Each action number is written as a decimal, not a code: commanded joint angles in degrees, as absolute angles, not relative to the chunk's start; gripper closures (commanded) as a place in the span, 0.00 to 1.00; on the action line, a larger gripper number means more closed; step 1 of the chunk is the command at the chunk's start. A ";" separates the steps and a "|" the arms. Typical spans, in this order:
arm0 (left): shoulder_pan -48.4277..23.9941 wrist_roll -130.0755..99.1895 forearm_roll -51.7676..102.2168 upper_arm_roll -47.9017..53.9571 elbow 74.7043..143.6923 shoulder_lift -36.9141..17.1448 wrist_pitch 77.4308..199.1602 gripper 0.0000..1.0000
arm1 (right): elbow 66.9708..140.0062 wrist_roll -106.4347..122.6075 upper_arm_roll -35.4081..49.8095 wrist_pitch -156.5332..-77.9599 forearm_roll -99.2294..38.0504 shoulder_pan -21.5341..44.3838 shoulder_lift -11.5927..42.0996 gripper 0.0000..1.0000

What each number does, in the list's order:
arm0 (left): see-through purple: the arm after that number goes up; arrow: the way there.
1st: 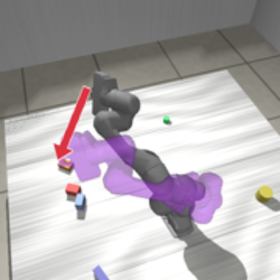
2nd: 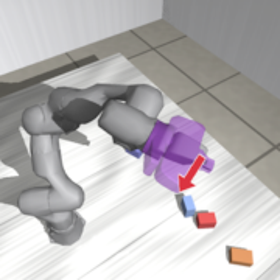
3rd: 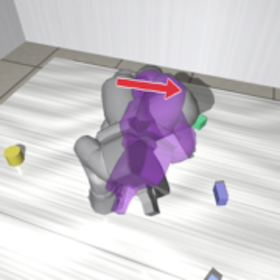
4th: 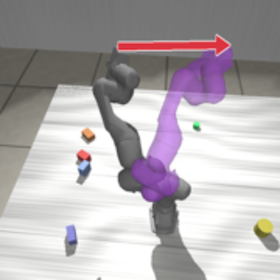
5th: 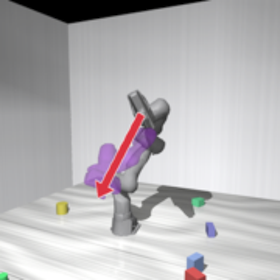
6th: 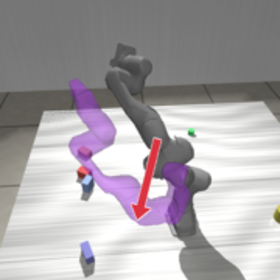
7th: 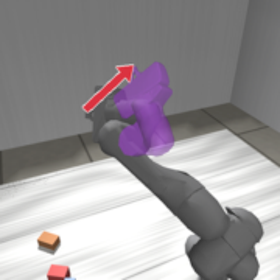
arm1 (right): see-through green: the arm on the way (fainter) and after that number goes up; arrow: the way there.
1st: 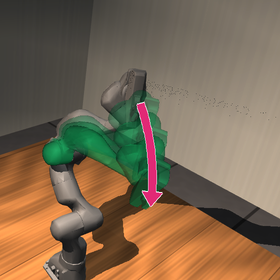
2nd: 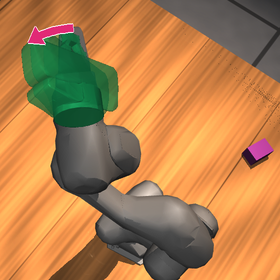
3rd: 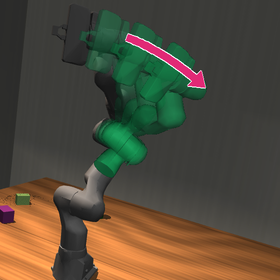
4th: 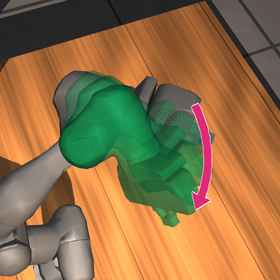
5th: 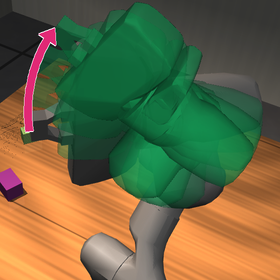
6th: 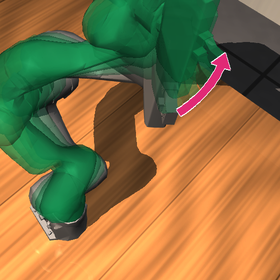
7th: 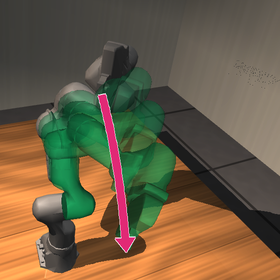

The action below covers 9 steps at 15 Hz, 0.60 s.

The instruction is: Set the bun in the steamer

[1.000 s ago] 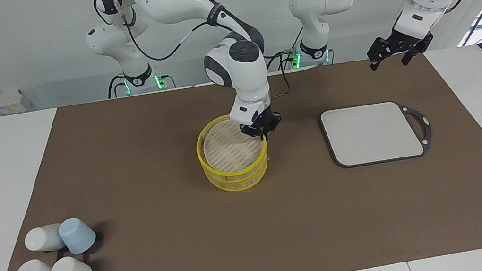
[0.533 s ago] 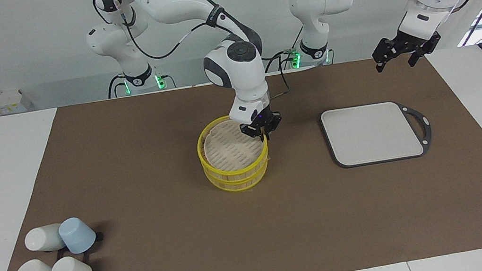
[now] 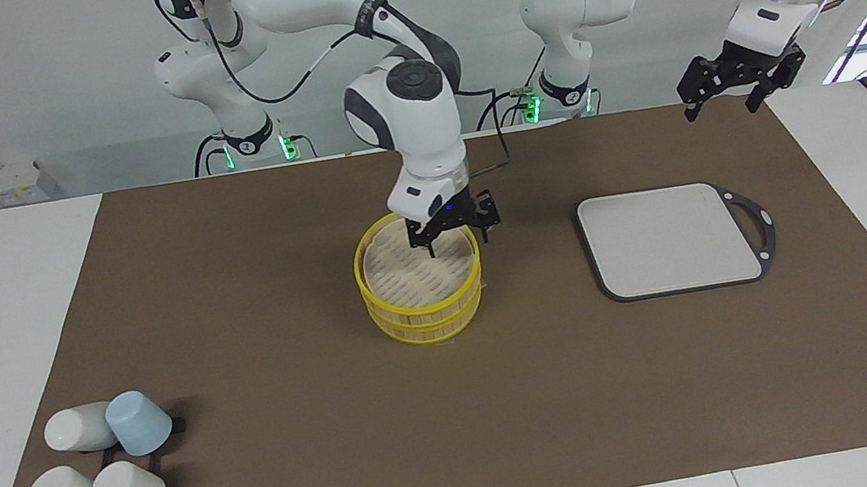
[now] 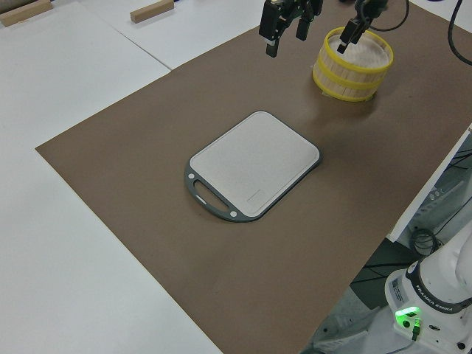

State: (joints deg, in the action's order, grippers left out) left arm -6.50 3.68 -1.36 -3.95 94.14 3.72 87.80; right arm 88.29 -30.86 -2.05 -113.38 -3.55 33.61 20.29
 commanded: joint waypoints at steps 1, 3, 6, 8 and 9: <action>-6.42 4.75 -2.99 -3.87 93.60 3.87 86.83 0.00 | 89.03 -21.74 -1.58 -99.55 -3.78 23.32 12.59 0.00; -6.33 4.31 -2.90 -3.96 93.60 3.96 86.92 0.00 | 90.34 -18.82 -1.58 -93.54 -3.69 17.96 8.72 0.00; -5.89 1.16 -2.90 -4.04 93.87 3.96 87.10 0.00 | 95.43 -8.03 -1.67 -91.58 -3.17 12.75 2.13 0.00; -5.89 0.79 -2.90 -3.96 93.96 4.04 87.36 0.00 | 99.04 -7.03 -1.67 -92.11 -2.02 10.91 -0.61 0.00; -5.89 0.88 -2.90 -3.96 93.96 4.04 87.36 0.00 | 99.14 -7.03 -1.58 -92.11 -1.85 10.38 -0.70 0.00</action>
State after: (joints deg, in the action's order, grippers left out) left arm -6.30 1.84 -1.53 -4.33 94.14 3.72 87.81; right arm 94.44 -8.30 -2.54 -90.63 -2.98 11.59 2.30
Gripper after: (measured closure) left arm 0.000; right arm 0.000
